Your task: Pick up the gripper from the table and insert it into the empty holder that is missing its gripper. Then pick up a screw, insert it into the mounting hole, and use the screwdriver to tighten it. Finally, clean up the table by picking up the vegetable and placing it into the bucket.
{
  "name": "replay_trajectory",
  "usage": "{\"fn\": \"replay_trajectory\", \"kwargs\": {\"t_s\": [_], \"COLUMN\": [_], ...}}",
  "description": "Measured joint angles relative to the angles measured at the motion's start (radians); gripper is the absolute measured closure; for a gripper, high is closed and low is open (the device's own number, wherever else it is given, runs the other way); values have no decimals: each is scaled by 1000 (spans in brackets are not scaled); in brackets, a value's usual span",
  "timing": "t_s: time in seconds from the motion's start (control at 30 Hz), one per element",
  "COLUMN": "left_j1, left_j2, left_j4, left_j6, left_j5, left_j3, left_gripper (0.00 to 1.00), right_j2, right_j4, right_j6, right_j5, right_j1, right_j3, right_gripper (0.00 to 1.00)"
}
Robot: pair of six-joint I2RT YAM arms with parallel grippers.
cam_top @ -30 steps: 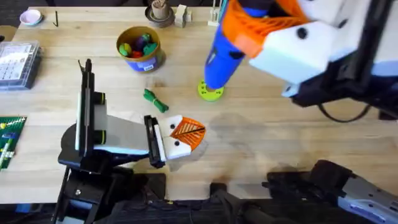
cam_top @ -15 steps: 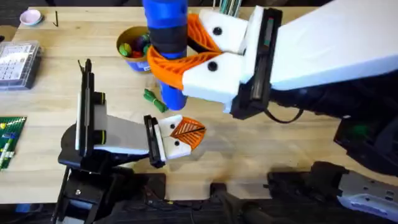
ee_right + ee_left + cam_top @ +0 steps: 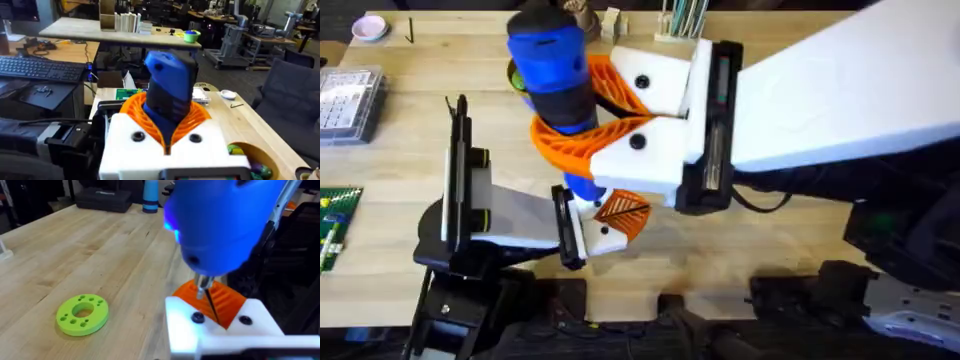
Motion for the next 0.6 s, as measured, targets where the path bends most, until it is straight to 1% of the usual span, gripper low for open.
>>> {"fn": "replay_trajectory", "kwargs": {"t_s": [0.6], "left_j1": [0], "left_j2": [0], "left_j4": [0], "left_j6": [0], "left_j5": [0], "left_j3": [0], "left_gripper": [985], "right_j2": [5], "right_j4": [-31], "right_j6": [0], "right_j5": [0], "right_j1": [0], "right_j3": [0], "right_gripper": [985]}}
